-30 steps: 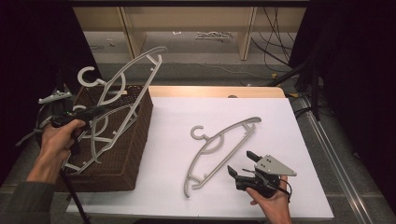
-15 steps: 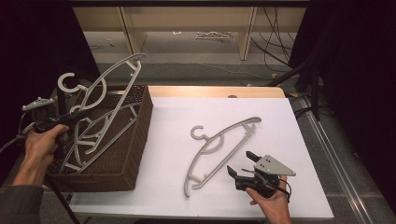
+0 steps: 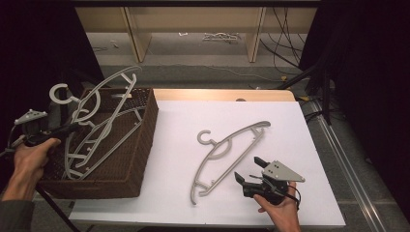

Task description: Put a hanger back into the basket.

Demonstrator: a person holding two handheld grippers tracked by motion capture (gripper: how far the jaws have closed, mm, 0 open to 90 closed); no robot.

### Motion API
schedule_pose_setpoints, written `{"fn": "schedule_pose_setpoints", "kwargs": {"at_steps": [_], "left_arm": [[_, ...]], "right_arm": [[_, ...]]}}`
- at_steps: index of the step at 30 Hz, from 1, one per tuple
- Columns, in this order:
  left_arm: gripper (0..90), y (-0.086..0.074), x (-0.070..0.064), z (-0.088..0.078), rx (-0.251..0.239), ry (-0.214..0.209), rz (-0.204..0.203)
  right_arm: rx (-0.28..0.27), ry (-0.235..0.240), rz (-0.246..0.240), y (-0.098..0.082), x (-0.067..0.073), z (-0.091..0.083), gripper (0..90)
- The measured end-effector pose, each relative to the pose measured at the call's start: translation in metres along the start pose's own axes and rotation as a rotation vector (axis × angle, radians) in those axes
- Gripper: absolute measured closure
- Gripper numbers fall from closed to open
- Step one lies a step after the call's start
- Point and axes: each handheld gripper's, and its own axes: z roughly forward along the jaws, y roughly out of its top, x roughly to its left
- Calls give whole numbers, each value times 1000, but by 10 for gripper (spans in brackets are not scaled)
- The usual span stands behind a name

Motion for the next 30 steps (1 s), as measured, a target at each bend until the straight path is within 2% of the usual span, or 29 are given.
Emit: {"fn": "schedule_pose_setpoints", "kwargs": {"at_steps": [8,9,10,12,13,18,19,21,22,23,30], "left_arm": [[819,-6,4,-3,30,7,57],[818,-7,4,-3,36,7,68],[818,-7,4,-3,52,16,99],[818,-8,4,-3,60,17,108],[818,-9,4,-1,72,6,126],[818,-12,4,2,87,-7,132],[818,-12,4,2,90,-9,137],[818,-12,4,2,96,-7,140],[818,-12,4,3,101,-8,141],[818,-12,4,4,113,-11,155],[818,-11,4,7,147,3,181]], "right_arm": [[2,1,-2,0,0,1,171],[-4,0,4,-1,0,1,172],[-4,-4,4,0,0,1,172],[3,-1,1,0,0,1,172],[-2,7,5,-1,0,2,172],[-10,6,3,-1,0,3,172],[9,-2,-1,-1,0,1,172],[2,-3,2,-1,-1,1,172],[-10,-11,-11,0,-2,1,172],[-4,3,6,-1,0,2,172],[-3,0,4,-1,0,1,172]]}}
